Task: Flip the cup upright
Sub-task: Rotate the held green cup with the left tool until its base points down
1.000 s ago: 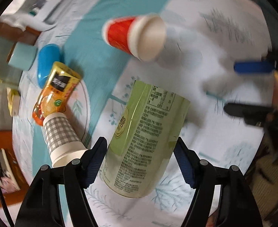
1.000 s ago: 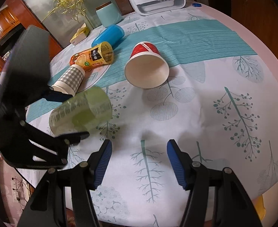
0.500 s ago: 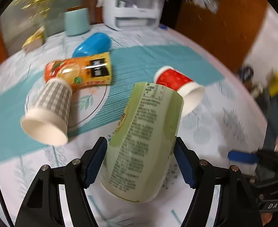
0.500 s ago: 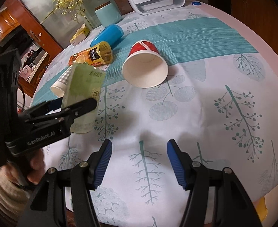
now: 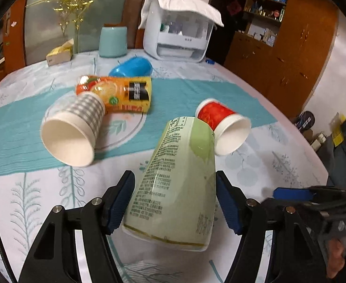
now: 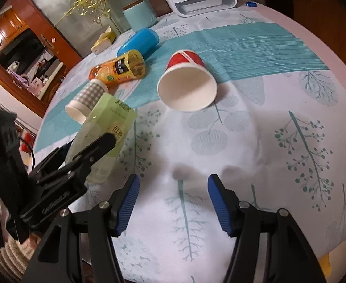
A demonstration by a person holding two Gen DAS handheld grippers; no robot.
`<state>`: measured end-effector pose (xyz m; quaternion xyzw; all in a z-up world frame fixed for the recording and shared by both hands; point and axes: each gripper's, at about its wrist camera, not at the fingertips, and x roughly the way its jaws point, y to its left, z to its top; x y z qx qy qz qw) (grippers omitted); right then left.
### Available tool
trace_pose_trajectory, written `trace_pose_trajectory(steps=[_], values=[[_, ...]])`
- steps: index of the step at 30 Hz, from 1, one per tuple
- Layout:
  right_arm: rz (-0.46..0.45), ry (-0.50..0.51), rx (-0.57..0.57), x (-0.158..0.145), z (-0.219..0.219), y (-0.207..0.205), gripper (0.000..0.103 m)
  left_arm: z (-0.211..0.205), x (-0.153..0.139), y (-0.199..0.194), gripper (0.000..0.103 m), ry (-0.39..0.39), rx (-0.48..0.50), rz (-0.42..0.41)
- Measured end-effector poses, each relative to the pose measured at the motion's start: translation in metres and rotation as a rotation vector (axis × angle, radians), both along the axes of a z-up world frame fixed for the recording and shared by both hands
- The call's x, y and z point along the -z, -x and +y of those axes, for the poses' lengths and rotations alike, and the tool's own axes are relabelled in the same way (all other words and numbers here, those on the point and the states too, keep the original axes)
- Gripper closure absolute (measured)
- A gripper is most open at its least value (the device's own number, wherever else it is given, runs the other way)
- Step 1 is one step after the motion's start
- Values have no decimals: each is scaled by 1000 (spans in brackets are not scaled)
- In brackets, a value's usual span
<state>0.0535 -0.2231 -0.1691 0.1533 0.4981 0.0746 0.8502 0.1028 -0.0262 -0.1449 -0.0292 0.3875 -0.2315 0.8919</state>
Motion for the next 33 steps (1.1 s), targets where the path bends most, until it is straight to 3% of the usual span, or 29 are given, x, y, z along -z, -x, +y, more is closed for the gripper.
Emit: trace_pose_trajectory(steps=[7,9,12,21,28,33], values=[[34,-262,14,2,-13,-21,42,3,-1,1,36,2,27,58],[49,-305,17,4,-13,-26,42,-1,1,3,36,-51,29,96],[71,-292,27,8,-10,-31,42,-7,7,1,35,-114,28,172],[110,-254,10,20,-4,-32,42,-13,11,-10,34,-164,106,367],[115,-209,-16,19,-2,-29,42,-26,5,-23,32,-260,191,431],[124,-194,-34,20,-1,-26,42,-43,1,-28,26,-336,304,481]])
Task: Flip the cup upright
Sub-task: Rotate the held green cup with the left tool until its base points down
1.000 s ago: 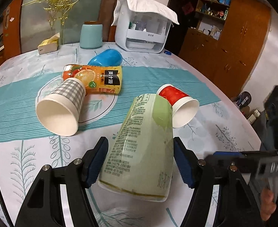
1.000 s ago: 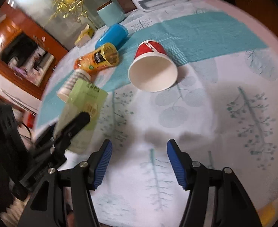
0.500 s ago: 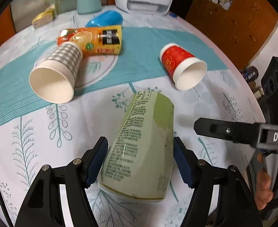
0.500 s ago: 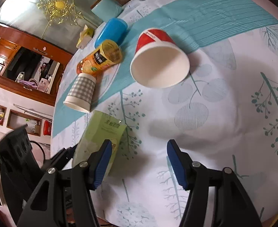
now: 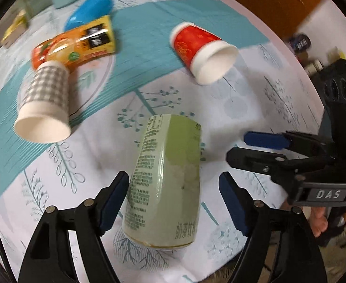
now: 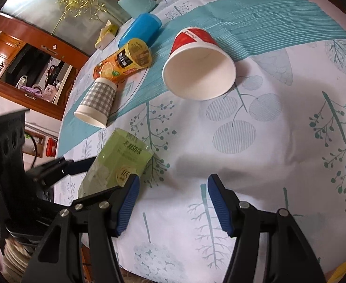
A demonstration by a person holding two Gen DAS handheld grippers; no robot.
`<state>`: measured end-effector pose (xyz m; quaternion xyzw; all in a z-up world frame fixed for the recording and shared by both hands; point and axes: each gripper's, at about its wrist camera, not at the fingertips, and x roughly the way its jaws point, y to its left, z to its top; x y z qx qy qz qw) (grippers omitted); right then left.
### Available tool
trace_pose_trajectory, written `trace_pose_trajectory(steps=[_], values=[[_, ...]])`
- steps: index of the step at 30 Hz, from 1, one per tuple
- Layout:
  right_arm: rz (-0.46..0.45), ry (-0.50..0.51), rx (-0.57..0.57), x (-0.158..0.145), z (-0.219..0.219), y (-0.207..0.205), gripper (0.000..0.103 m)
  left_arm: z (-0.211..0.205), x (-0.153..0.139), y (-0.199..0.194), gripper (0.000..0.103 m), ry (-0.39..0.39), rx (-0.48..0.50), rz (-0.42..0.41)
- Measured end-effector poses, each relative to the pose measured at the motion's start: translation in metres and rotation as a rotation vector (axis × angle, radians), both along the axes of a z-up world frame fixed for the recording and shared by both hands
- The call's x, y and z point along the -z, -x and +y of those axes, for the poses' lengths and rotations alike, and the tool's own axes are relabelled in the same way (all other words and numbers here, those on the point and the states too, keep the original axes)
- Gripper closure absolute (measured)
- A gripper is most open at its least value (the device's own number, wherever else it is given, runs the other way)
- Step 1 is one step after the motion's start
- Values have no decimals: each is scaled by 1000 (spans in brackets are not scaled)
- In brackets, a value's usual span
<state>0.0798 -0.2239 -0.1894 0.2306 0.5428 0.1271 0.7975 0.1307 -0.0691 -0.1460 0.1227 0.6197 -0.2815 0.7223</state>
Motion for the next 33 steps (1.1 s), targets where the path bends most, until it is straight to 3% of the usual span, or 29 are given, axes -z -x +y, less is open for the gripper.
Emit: trace_pose_trajectory(steps=[6,14,22,25,29,33], values=[[22,-17,-12,6,-2,3,42,-20,6,-5,26,-91,111,48],[22,-31,0,6,-10,6,42,-39,13,-21,26,-187,189,131],[23,-36,-9,8,-11,8,42,-57,17,-43,27,-213,190,197],[21,-38,-19,8,-11,9,42,-64,23,-46,46,-214,183,224],[24,-53,-40,9,-8,10,42,-71,22,-47,47,-193,158,219],[24,-84,-71,9,-3,10,42,-51,13,-49,48,-158,100,173]])
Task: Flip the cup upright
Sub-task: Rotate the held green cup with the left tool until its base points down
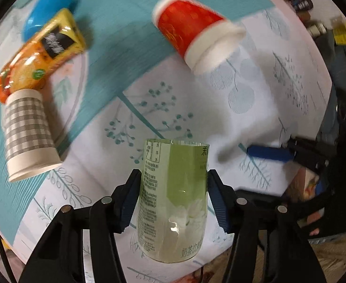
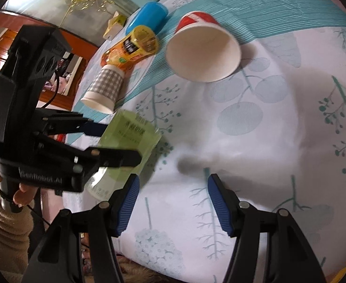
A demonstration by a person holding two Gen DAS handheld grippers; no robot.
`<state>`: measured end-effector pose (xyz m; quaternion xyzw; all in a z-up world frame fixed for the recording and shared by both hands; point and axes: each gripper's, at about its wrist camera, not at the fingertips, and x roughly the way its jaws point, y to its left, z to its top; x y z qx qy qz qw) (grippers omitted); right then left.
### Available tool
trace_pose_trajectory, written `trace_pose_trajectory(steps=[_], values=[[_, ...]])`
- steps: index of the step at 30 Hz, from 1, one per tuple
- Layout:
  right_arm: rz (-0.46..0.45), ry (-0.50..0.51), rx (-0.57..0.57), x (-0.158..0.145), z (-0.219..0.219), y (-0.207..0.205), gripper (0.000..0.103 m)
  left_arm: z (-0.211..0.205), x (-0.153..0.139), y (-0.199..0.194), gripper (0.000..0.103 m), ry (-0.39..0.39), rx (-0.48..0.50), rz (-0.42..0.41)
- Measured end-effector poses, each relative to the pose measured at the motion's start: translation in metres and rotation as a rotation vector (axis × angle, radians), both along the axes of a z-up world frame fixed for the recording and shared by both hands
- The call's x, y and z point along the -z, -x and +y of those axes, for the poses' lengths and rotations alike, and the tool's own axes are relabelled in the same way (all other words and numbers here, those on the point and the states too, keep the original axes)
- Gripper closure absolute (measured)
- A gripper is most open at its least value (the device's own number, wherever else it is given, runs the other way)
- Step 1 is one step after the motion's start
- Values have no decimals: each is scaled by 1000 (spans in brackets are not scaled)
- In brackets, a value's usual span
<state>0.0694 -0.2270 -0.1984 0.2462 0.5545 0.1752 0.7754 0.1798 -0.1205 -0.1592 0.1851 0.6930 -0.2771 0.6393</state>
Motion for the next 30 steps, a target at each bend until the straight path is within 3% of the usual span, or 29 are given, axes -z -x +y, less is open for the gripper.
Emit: trace_pose_trajectory(steps=[7,11,14,17,23,30], values=[[-77,-30,-60,-16,19,-1,42,25,-34,10,48,164,-133,-226],[-154,-21,-82,-29,33,-6,42,42,-45,22,48,283,-237,-310],[-203,26,-106,-34,45,-12,42,58,-49,21,48,386,-324,-377],[-289,103,-123,-39,57,-14,42,63,-46,28,48,433,-362,-431],[-368,196,-168,-34,67,-8,45,76,-38,58,48,418,-370,-557],[-348,229,-189,-16,65,-2,47,67,-35,83,48,359,-306,-672]])
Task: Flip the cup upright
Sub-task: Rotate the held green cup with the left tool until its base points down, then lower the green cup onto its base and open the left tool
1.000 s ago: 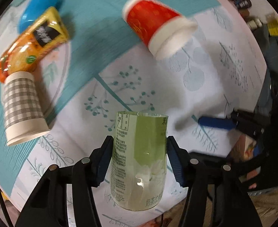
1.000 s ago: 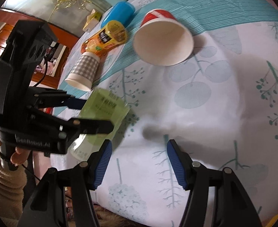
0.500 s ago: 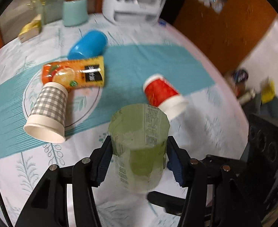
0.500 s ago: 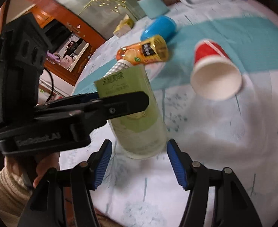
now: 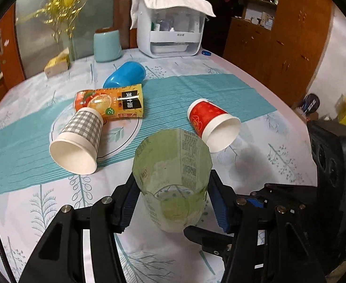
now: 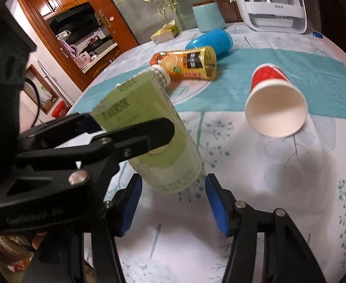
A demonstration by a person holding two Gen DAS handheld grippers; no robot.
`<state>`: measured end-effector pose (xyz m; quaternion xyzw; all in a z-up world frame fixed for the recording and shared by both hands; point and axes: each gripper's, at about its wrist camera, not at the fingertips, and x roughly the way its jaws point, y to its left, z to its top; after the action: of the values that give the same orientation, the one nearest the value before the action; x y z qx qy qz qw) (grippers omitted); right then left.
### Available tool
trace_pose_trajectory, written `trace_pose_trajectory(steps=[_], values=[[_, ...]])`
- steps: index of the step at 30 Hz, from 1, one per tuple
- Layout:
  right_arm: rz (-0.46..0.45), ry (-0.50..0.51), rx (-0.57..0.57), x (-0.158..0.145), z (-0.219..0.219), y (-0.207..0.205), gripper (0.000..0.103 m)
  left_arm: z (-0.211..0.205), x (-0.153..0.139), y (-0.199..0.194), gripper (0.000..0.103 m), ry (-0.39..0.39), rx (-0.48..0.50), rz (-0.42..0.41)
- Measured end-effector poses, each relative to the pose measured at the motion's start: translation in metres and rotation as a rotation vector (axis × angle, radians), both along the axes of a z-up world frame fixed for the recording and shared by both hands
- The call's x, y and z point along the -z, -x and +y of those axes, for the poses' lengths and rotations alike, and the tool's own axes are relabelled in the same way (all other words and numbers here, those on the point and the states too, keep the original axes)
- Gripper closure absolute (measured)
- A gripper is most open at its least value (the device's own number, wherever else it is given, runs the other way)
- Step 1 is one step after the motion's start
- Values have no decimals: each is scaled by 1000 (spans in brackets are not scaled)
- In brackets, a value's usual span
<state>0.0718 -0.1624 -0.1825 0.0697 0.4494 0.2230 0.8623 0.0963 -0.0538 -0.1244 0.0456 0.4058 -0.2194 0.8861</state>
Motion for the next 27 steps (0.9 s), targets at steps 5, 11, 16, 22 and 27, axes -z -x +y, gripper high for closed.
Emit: trace_pose_trajectory(steps=[5,11,16,22,27], values=[[0,27,15,4,-3,7,47,-5,0,7,46,-30,-1,-24],[11,49,35,5,-7,13,47,-9,4,8,37,-36,-18,3],[29,53,39,5,-11,19,47,-9,3,12,26,-39,-33,13],[36,47,47,4,-16,25,47,-7,1,15,21,-39,-64,35],[27,50,47,1,-18,32,46,-2,0,21,21,-31,-93,61]])
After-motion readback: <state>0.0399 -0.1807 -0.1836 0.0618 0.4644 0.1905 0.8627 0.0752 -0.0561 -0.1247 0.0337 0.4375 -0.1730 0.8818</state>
